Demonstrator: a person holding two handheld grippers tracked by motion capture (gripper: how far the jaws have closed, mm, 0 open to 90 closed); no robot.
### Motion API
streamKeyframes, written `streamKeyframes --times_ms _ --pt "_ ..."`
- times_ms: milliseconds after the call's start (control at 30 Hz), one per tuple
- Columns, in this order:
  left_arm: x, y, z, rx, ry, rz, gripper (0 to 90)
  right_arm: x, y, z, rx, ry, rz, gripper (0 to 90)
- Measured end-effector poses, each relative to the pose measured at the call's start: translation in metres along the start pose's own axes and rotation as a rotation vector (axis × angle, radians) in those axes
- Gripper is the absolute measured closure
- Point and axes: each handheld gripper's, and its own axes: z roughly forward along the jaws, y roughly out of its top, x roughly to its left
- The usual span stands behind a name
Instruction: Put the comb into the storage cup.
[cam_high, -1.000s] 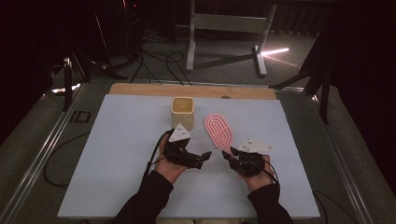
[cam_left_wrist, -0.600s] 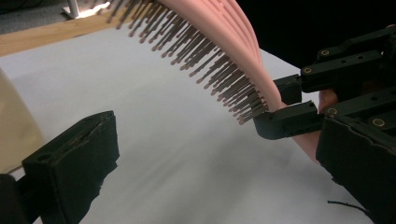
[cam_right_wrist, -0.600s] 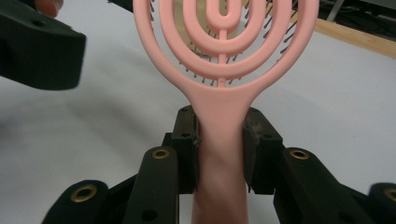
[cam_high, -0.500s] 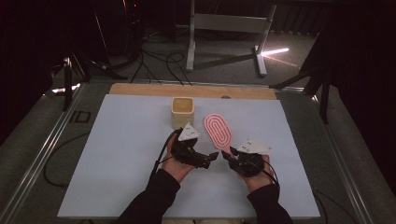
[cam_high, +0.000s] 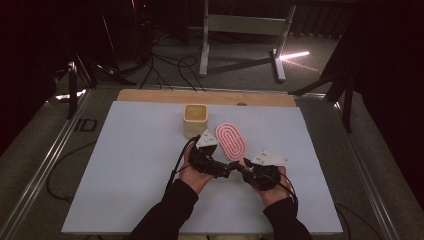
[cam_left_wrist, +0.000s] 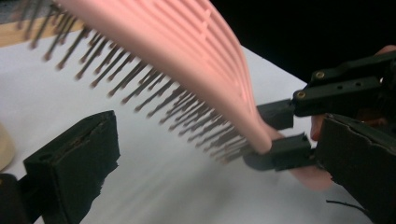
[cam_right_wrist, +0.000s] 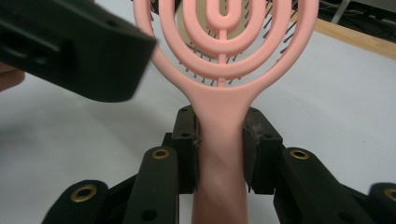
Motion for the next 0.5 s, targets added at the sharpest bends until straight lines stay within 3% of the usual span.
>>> streamKeyframes --times_ms 233,500 --pt "-0.002 0.0029 0.0036 -0.002 -0.008 -0.033 7.1 0.0037 -0.0004 0.0023 0.004 0.005 -0.008 69.6" --pt "-0.0062 0.0025 0.0075 -0.033 0.047 -0.06 25.8 0.0061 -0.0004 0.0029 -0.005 0.004 -0.011 69.6"
